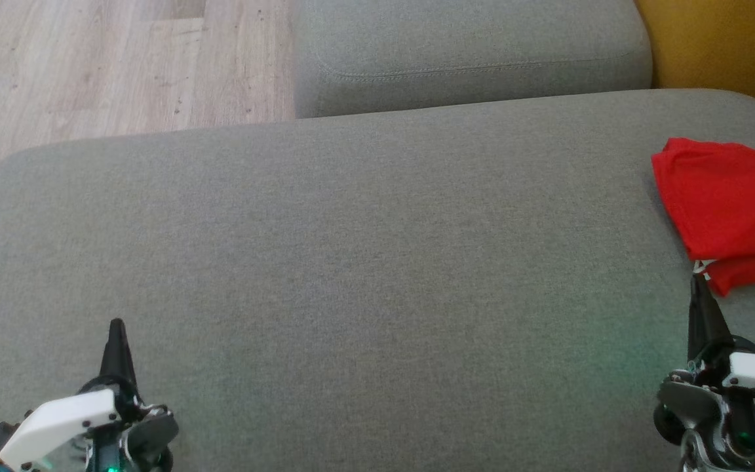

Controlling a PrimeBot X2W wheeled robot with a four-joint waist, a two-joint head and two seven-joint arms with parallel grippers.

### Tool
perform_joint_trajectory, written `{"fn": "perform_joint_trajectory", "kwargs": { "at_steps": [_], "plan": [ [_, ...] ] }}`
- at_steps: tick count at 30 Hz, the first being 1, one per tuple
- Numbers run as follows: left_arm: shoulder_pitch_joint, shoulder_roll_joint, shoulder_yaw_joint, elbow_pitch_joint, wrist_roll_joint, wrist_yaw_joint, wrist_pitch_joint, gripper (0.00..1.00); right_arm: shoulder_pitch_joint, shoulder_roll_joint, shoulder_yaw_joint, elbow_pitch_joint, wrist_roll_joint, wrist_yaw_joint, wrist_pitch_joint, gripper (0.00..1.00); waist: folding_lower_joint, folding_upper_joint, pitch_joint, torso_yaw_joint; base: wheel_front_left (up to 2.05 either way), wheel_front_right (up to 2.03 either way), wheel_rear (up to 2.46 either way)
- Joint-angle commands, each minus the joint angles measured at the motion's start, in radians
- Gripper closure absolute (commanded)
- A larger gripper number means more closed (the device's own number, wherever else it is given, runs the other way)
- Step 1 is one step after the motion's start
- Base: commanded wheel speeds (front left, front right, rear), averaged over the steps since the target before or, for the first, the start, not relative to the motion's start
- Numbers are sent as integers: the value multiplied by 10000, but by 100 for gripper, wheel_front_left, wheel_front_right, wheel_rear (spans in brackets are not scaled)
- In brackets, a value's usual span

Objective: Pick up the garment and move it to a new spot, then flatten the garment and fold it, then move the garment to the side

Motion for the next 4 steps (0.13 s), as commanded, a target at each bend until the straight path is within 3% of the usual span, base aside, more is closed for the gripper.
{"fn": "perform_joint_trajectory", "kwargs": {
  "at_steps": [1, 4],
  "plan": [
    [-490, 92, 343, -285, 87, -65, 60, 100, -524, -20, 168, -317, -9, -7, 63, 100, 0, 0, 0, 0, 0, 0, 0],
    [-491, 85, 352, -284, 95, -65, 68, 100, -525, -16, 162, -317, -14, -7, 67, 100, 0, 0, 0, 0, 0, 0, 0]
  ]
}}
